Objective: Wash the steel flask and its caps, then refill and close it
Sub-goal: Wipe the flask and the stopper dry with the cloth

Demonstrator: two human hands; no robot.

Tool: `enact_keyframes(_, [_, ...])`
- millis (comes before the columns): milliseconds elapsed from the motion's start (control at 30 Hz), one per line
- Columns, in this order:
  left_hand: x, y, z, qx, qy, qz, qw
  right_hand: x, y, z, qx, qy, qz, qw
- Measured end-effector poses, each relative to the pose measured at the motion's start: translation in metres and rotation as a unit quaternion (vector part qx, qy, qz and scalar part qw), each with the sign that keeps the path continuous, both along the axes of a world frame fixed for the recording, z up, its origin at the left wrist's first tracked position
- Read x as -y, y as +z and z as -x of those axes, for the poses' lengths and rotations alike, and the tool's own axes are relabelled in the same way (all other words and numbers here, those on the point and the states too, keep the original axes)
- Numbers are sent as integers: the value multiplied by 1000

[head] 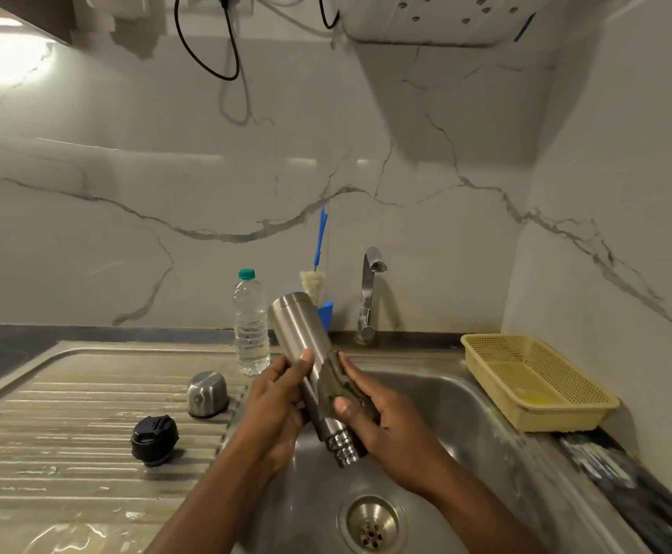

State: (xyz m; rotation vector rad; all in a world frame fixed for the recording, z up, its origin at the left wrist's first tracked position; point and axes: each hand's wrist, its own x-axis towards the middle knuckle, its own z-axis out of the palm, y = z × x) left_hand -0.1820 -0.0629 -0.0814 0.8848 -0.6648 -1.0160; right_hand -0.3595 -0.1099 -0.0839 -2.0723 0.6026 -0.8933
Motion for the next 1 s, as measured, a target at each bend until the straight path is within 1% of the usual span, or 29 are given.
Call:
enact_keyframes(167, [1,2,0,-56,32,13,998,-1,3,2,-3,-28,-81,996])
enact_keyframes(267, [4,4,2,-96,56,25,993,1,0,2,-33,-41,-121,991])
enact_keyframes(333, [6,4,4,-105,81,27,991,-1,-1,1,-30,-41,-93,994])
enact_keyframes(467, [7,2,1,-118,113,22,986,-6,-10,-5,-11,-31,29,999])
enact_keyframes(533, [5,2,1,-129,109,20,985,-8,-9,-8,0,-19,43,999])
enact_keyframes(600, [4,3,2,-136,104,28,985,-6,-9,-8,28,1,-10,1000])
enact_keyframes(667, [4,4,3,-134,103,44,985,-6,-6,-7,43,14,-89,995])
enact_keyframes(733, [2,6,5,-132,101,49,985,-5,-4,-7,57,23,-169,984])
enact_keyframes(800, [1,6,6,-142,103,51,983,-5,-4,-9,90,30,-241,966])
enact_keyframes(833, [1,7,6,-150,105,52,982,-6,-4,-10,107,23,-244,964])
enact_keyframes(867, [0,7,6,-158,107,52,980,-7,-3,-10,119,10,-222,968])
enact_keyframes(1000, [0,7,7,-154,111,52,980,-10,-1,-7,131,-27,-104,986])
